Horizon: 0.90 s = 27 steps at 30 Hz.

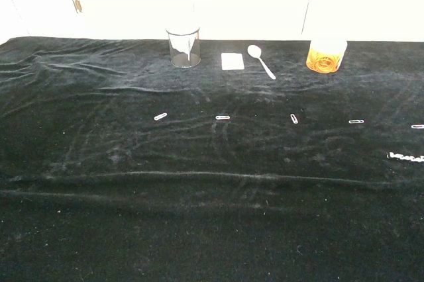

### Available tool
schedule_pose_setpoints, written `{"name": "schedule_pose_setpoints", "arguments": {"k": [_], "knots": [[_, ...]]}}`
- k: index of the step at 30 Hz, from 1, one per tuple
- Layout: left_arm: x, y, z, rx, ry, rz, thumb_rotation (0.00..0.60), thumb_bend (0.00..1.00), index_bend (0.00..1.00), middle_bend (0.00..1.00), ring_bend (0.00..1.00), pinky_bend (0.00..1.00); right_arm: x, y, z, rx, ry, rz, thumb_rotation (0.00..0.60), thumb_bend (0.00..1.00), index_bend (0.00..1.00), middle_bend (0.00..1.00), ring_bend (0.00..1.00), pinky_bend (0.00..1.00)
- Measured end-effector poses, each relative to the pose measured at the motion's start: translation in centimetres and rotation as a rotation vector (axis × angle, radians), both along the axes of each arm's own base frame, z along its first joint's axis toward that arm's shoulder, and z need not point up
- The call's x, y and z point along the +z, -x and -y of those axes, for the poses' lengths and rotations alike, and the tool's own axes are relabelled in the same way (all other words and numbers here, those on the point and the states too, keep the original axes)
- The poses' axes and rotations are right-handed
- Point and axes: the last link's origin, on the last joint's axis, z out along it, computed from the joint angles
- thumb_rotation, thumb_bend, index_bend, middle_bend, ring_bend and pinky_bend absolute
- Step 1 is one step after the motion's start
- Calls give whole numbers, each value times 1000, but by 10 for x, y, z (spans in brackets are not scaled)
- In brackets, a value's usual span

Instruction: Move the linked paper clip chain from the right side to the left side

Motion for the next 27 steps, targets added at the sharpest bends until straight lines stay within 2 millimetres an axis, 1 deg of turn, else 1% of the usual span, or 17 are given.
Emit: {"name": "schedule_pose_setpoints", "arguments": {"k": [11,20,27], "knots": [[3,4,-3,6,10,16,600,149,0,61,129,103,-14,-8,20,-18,-92,-71,600,363,442,0,0,0],[8,6,-4,16,-9,27,600,151,0,61,129,103,-24,-10,23,-30,-135,-93,600,363,448,0,0,0],[9,7,-4,19,-8,32,600,151,0,61,129,102,-27,-11,26,-36,-142,-94,600,363,492,0,0,0]]}}
